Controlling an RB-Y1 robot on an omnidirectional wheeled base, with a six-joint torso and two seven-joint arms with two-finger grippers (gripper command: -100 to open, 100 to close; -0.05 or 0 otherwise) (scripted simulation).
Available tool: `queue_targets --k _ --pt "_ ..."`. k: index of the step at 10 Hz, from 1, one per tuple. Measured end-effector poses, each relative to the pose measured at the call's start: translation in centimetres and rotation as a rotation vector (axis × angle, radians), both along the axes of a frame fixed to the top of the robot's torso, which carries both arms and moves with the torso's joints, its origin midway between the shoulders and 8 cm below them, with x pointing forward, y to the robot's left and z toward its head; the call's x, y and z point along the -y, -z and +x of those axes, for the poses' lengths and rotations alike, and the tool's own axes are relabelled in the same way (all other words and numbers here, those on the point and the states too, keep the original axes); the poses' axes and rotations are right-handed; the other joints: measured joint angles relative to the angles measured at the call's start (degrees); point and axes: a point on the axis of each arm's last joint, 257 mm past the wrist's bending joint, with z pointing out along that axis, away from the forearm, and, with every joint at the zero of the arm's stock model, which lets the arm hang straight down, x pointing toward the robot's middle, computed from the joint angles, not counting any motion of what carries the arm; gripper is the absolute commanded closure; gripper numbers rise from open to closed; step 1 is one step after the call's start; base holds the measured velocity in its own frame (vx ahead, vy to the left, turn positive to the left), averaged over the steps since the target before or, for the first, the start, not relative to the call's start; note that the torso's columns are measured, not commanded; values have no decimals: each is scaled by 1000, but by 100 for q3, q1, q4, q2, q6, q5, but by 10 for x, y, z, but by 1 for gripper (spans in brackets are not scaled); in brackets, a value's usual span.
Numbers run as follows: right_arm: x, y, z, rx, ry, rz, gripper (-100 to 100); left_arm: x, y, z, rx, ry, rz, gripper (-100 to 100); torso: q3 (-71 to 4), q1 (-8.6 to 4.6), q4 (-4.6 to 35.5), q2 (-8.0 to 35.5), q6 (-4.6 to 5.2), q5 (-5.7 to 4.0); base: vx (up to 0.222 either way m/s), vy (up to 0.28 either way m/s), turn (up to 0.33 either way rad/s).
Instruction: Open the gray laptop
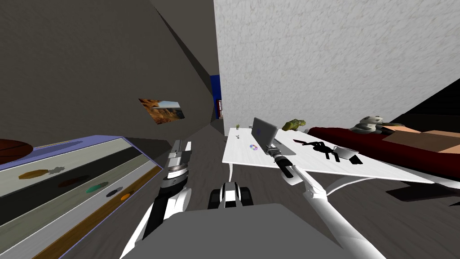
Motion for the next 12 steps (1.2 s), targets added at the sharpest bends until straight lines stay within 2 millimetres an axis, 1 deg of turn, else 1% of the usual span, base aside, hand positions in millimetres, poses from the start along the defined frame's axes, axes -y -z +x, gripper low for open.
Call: queue_targets --k 3,7,8,9,10,12 --pt "-6 5 10 24 -1 134 100 0 0 0 0 0 0 0 -6 -41 -13 -12 5 -19 -48 -77 27" --pt "-14 14 22 53 3 318 100 0 0 0 0 0 0 0 -14 -55 -21 -25 10 -27 -40 -74 14" --pt "-17 15 25 63 2 372 100 0 0 0 0 0 0 0 -14 -63 -25 -24 15 -33 -28 -32 31" --pt "-19 13 27 67 -3 379 100 0 0 0 0 0 0 0 -15 -42 -22 -27 15 -25 55 63 -80" --pt "-18 13 29 62 -26 396 100 0 0 0 0 0 0 0 -27 -12 -29 -48 7 -17 102 70 -93" --pt "-16 20 27 53 -50 425 100 0 0 0 0 0 0 0 -39 -23 -44 -68 -51 -37 37 21 -24"
